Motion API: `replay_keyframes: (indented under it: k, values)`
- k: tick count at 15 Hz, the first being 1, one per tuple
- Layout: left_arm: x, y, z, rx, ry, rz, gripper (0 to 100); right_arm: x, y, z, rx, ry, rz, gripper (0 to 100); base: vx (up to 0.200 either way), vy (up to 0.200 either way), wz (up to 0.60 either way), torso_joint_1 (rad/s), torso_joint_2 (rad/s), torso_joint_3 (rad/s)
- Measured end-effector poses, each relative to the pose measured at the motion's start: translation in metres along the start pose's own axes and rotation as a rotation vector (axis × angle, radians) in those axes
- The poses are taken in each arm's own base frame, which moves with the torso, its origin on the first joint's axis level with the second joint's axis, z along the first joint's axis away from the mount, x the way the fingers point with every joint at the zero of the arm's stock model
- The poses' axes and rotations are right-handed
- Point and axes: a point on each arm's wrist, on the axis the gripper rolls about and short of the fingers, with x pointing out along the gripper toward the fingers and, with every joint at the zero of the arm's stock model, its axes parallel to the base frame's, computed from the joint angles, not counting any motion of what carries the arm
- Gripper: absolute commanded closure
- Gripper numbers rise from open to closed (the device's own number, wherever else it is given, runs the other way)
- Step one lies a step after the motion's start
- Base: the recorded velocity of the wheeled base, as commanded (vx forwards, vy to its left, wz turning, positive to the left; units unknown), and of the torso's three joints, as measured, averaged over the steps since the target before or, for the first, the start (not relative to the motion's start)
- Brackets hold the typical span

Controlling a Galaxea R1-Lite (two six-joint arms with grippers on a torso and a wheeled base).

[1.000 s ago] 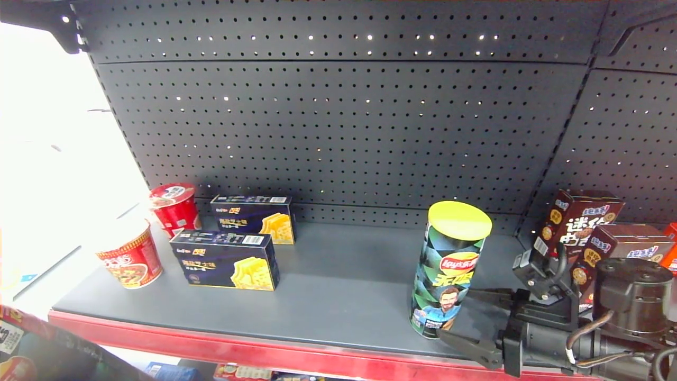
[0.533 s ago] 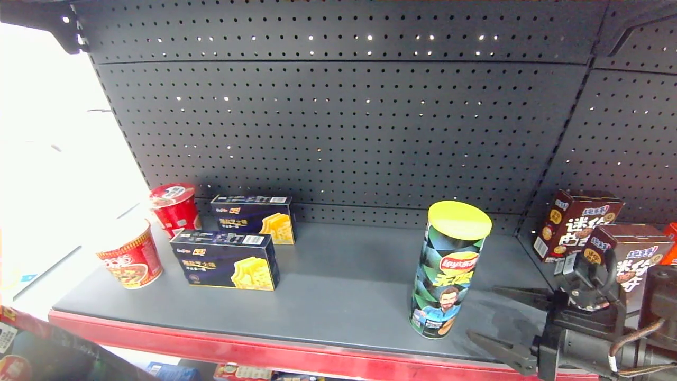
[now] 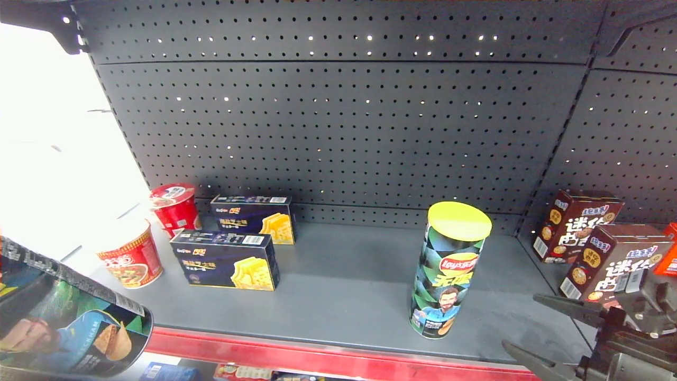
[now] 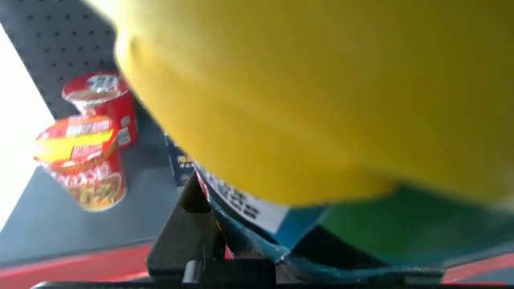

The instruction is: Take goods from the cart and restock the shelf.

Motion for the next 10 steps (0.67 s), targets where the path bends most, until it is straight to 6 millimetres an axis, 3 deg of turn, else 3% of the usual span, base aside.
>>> replay_keyframes:
  k: [10]
  values:
    - [0.044,-0.005,0.003,0.039,0.108,-0.092,100,-0.043,0.006,0.011,0.005,-0.107,-0.218,0,0.000,0.000,0.00,0.000,0.00,0.000]
